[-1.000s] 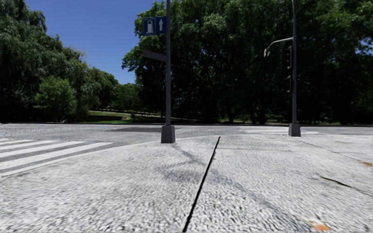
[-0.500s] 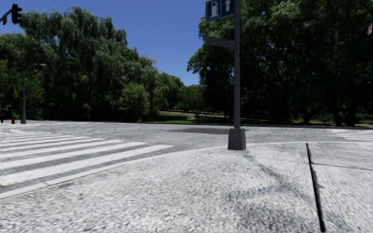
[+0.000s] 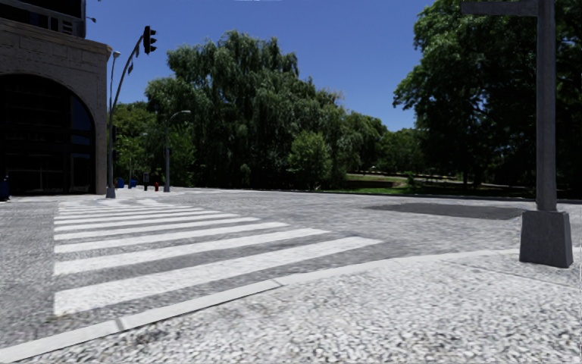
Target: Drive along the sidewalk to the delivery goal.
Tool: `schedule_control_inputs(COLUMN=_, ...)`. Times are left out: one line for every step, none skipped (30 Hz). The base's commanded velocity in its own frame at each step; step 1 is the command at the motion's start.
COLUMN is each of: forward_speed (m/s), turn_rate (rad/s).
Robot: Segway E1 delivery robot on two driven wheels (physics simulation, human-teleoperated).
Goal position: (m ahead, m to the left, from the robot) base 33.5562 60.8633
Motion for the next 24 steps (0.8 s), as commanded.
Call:
schedule_control_inputs(forward_speed=2.0, turn_rate=0.77)
schedule_control_inputs(forward_speed=2.0, turn_rate=0.77)
schedule_control_inputs(forward_speed=2.0, turn_rate=0.77)
schedule_control_inputs(forward_speed=2.0, turn_rate=0.75)
schedule_control_inputs(forward_speed=2.0, turn_rate=0.74)
schedule_control_inputs(forward_speed=2.0, turn_rate=0.73)
schedule_control_inputs(forward_speed=2.0, turn_rate=0.72)
schedule_control_inputs(forward_speed=2.0, turn_rate=0.72)
schedule_control_inputs(forward_speed=2.0, turn_rate=0.71)
schedule_control_inputs(forward_speed=2.0, turn_rate=0.7)
schedule_control_inputs(forward_speed=2.0, turn_rate=0.69)
schedule_control_inputs(forward_speed=2.0, turn_rate=0.69)
schedule_control_inputs(forward_speed=1.96, turn_rate=0.66)
schedule_control_inputs(forward_speed=1.85, turn_rate=0.65)
schedule_control_inputs(forward_speed=1.71, turn_rate=0.64)
schedule_control_inputs(forward_speed=1.71, turn_rate=0.64)
schedule_control_inputs(forward_speed=1.62, turn_rate=0.64)
schedule_control_inputs(forward_speed=1.58, turn_rate=0.63)
schedule_control_inputs(forward_speed=1.55, turn_rate=0.59)
schedule_control_inputs(forward_speed=1.52, turn_rate=0.54)
schedule_control_inputs(forward_speed=1.52, turn_rate=0.54)
schedule_control_inputs(forward_speed=1.45, turn_rate=0.53)
schedule_control_inputs(forward_speed=1.42, turn_rate=0.53)
schedule_control_inputs(forward_speed=1.4, turn_rate=0.53)
